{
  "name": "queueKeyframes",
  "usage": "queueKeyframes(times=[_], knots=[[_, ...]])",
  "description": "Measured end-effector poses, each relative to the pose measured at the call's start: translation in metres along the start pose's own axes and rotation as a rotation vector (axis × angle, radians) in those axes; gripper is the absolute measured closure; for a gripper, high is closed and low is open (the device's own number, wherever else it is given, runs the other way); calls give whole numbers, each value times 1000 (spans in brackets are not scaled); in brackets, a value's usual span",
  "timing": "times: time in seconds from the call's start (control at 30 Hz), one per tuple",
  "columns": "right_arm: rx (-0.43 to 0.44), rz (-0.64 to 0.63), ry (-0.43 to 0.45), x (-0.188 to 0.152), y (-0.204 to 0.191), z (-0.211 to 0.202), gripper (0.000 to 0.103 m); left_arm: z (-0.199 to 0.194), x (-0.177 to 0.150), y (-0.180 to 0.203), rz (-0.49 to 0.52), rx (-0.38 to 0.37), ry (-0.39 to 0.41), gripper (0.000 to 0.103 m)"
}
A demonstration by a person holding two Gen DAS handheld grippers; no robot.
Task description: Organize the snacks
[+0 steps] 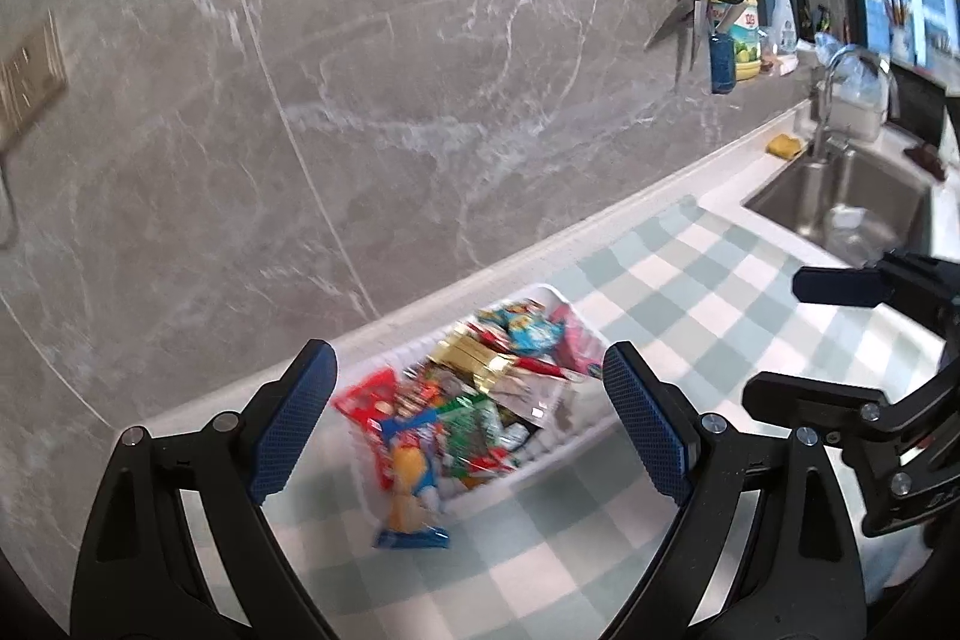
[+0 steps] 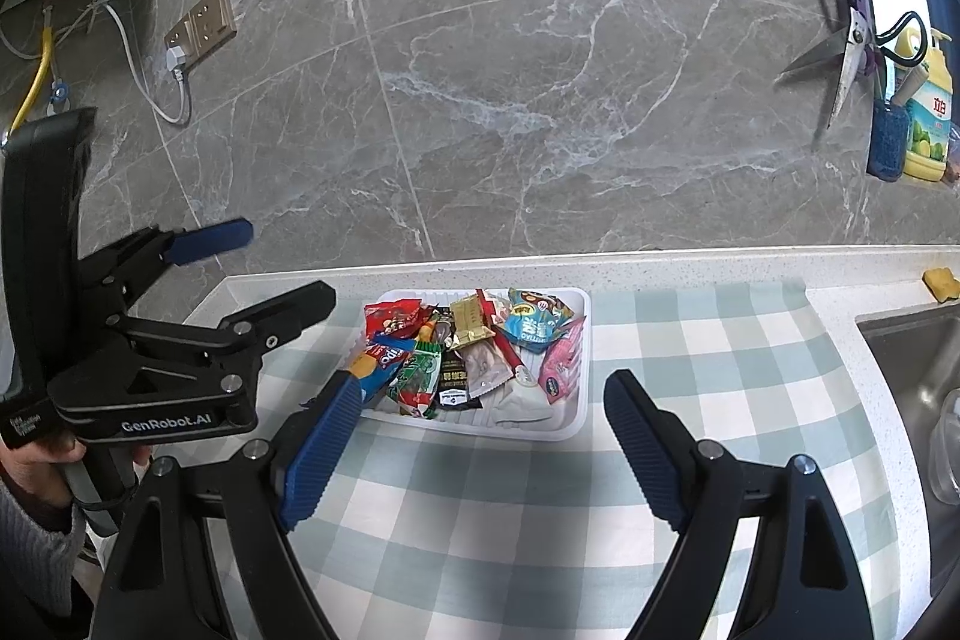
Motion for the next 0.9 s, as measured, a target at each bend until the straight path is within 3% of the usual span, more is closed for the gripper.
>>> queueKeyframes(times=[0.23, 0.57, 0.9], knots=[[3, 14, 0, -3, -2, -1, 18, -20, 6, 10, 1, -9, 89, 12], [5, 32, 1, -9, -2, -4, 18, -2, -15, 12, -67, -14, -39, 12], [2, 51, -2, -13, 2, -3, 16, 6, -19, -2, -128, 23, -59, 12]])
Point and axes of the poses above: each gripper's, at about its wrist camera, not at the fingertips, and z roughly the way its jaws point, y to its right, x to its top, the point moved 7 cm from there along z, roughly the way its jaws point, and after that the axes turned 6 degrees about x, right-handed, at the moved point
